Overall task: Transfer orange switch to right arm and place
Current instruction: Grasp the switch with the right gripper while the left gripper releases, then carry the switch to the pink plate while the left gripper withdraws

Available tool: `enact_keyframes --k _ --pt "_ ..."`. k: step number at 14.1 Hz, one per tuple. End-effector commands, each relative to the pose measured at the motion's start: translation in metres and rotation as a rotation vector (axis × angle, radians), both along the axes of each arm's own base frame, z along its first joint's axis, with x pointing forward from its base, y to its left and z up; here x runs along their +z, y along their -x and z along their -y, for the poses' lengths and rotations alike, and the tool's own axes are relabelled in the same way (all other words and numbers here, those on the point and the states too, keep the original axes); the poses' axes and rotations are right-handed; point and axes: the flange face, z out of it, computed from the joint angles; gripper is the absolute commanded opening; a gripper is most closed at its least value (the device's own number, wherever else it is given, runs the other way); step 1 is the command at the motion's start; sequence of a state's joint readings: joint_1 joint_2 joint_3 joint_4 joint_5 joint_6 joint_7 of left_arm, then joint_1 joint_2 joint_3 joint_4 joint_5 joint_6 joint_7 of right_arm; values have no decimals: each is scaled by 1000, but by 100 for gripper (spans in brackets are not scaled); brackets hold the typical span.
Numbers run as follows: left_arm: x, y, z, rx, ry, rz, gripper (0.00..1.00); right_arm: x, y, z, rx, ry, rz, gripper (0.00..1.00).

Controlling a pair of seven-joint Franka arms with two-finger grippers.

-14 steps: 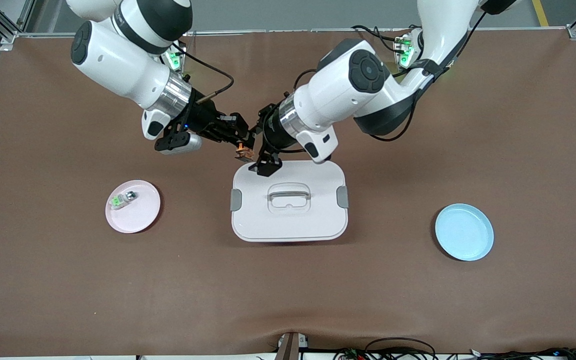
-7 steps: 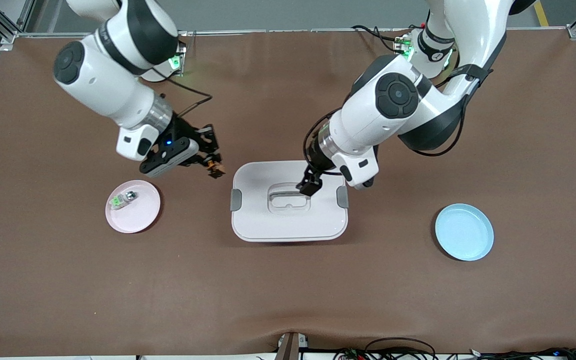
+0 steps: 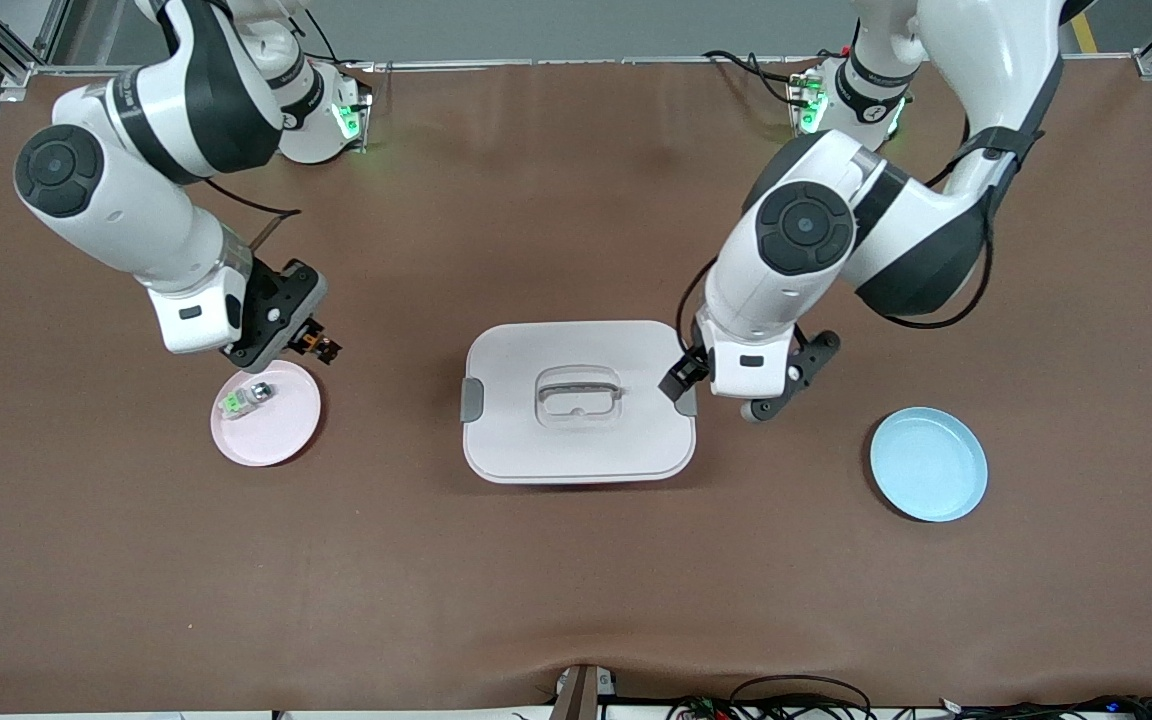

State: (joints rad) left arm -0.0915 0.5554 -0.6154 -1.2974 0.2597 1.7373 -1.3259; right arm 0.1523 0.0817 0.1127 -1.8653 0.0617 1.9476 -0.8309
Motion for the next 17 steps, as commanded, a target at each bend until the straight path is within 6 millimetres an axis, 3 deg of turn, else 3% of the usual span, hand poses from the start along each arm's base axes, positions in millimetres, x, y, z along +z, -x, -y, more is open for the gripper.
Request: enact_keyframes --k 1,3,7,9,13,17 --pt "36 -6 -50 -208 -54 23 100 -3 -5 28 222 45 11 0" --pt "50 -12 -91 -285 -79 0 100 -23 -3 46 277 46 4 0" --pt "90 -14 -151 -342 -104 8 100 -72 6 76 354 38 24 0" --pt "116 -9 -168 -401 -121 42 100 -97 11 93 376 35 55 0" --pt "143 -2 -197 -427 -133 57 100 -152 7 128 437 31 75 0" --pt "170 12 -214 -509 -157 70 100 -215 -2 142 455 -6 70 0"
